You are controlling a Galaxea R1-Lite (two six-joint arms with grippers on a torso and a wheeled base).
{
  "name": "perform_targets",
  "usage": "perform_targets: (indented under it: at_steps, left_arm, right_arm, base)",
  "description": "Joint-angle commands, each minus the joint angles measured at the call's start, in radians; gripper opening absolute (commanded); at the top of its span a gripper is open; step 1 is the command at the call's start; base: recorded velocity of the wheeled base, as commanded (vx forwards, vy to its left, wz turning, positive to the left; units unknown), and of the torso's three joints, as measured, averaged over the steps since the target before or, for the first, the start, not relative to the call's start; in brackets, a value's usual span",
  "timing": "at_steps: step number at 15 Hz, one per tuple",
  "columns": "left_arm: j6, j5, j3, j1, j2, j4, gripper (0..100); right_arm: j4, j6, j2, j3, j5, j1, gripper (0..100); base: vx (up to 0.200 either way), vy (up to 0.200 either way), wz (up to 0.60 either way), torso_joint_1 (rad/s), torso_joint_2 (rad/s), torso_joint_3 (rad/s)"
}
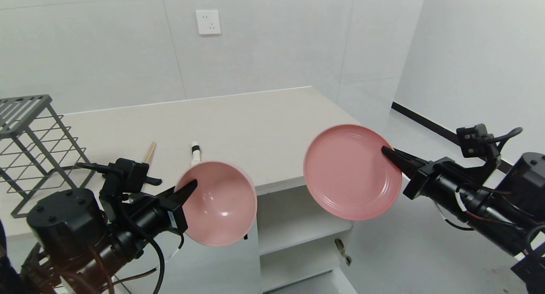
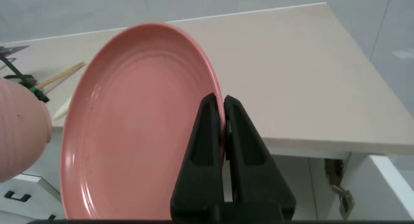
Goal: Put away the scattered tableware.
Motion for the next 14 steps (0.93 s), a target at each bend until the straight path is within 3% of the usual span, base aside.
perform_targets:
  at_steps: [1, 6, 13, 14]
  left_arm:
    - [-0.001, 0.000, 0.005, -0.001, -0.007, -0.001, 0]
    - [-0.001, -0.001, 0.018, -0.002, -0.009, -0.001, 0]
    - [0.002, 0.000, 0.028, -0.016, -0.007, -0.001, 0]
    - [0.015, 0.000, 0.028, -0.021, -0.007, -0.001, 0]
  right_arm:
    - [-0.001, 0.000, 0.000, 0.002, 0.000, 0.002, 0]
    - [-0.001, 0.000, 0.000, -0.001, 0.000, 0.002, 0]
    - [-0.001, -0.002, 0.000, 0.002, 0.000, 0.002, 0]
    - [-0.001, -0.002, 0.000, 0.002, 0.000, 0.003, 0]
  base:
    - [0.000, 0.000, 0.00, -0.261, 0.52, 0.246]
    - [0.000, 0.000, 0.00, -0.241, 0.47, 0.231]
    - [0.000, 0.000, 0.00, -0.059, 0.12, 0.058]
    - [0.000, 0.000, 0.00, -0.198, 0.39, 0.173]
